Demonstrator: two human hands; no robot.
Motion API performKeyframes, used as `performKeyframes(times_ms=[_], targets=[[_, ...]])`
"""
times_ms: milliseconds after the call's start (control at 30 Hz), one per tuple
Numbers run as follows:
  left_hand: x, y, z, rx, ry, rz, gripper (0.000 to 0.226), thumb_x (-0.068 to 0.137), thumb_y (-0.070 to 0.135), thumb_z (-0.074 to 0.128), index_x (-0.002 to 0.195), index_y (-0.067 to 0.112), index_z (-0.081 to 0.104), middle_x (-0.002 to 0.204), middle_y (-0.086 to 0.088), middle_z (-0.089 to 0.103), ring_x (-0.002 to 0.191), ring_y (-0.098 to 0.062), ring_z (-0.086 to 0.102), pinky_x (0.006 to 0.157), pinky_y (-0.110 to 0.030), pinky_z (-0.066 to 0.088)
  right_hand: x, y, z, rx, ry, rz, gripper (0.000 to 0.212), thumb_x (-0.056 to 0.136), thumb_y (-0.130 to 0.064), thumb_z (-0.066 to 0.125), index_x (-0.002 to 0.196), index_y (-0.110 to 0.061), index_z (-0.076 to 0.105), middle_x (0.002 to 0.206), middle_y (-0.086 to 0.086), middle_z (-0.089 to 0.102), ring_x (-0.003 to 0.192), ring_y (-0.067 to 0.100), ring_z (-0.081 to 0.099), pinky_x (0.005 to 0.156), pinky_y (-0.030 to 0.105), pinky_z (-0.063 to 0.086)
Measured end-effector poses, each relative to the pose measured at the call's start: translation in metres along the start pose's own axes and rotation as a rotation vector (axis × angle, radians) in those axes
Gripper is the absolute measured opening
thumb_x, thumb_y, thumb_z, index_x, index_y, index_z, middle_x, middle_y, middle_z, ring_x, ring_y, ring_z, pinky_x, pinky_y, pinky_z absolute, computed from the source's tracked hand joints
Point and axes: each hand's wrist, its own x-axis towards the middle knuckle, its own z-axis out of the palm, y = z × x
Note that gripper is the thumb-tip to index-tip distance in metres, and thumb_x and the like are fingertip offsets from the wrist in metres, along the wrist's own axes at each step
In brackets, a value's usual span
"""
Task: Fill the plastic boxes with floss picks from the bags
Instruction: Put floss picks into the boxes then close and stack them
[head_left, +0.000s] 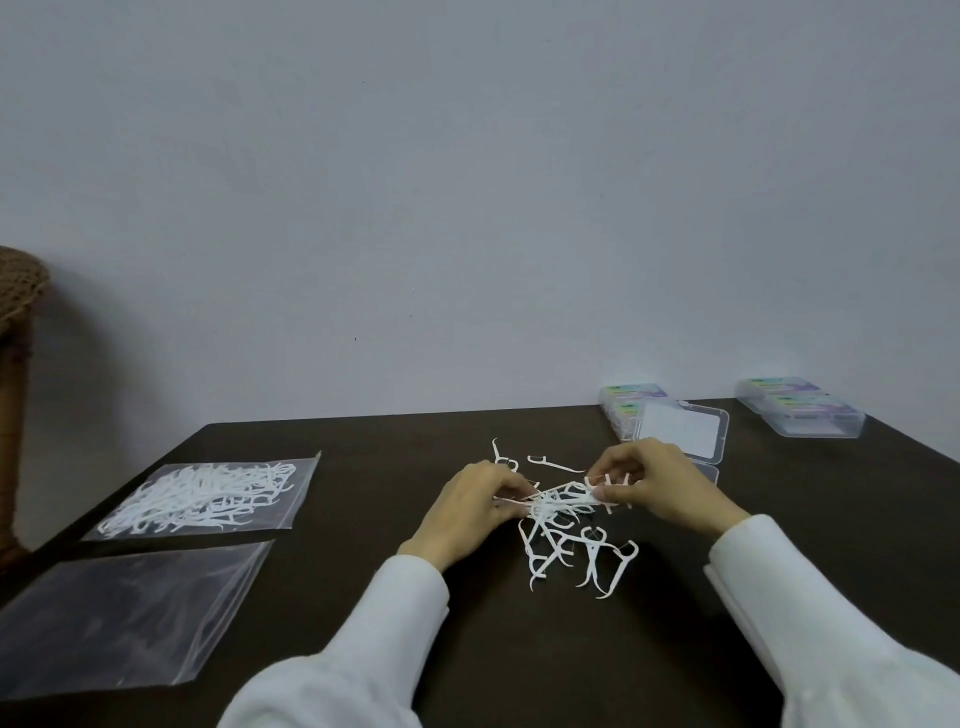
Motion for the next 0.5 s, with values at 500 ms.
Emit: performKeyframes(times_ms=[500], targets=[[0.019,0.016,-0.001,-0.315,0.270,-0.011,0.014,0.084,0.012,0.069,0.097,0.016,0.074,0.083,0.008,0.065,0.081,-0.002,0.061,0.071,-0.013,0.047,-0.006,0.034,-0.043,0.156,0.312,0.104,0.011,0.074,-0.015,0.076,0.083,-0.020,0.072,0.074,-0.003,0.065,0.060,0.006,0.056,0.055,0.009,0.042]])
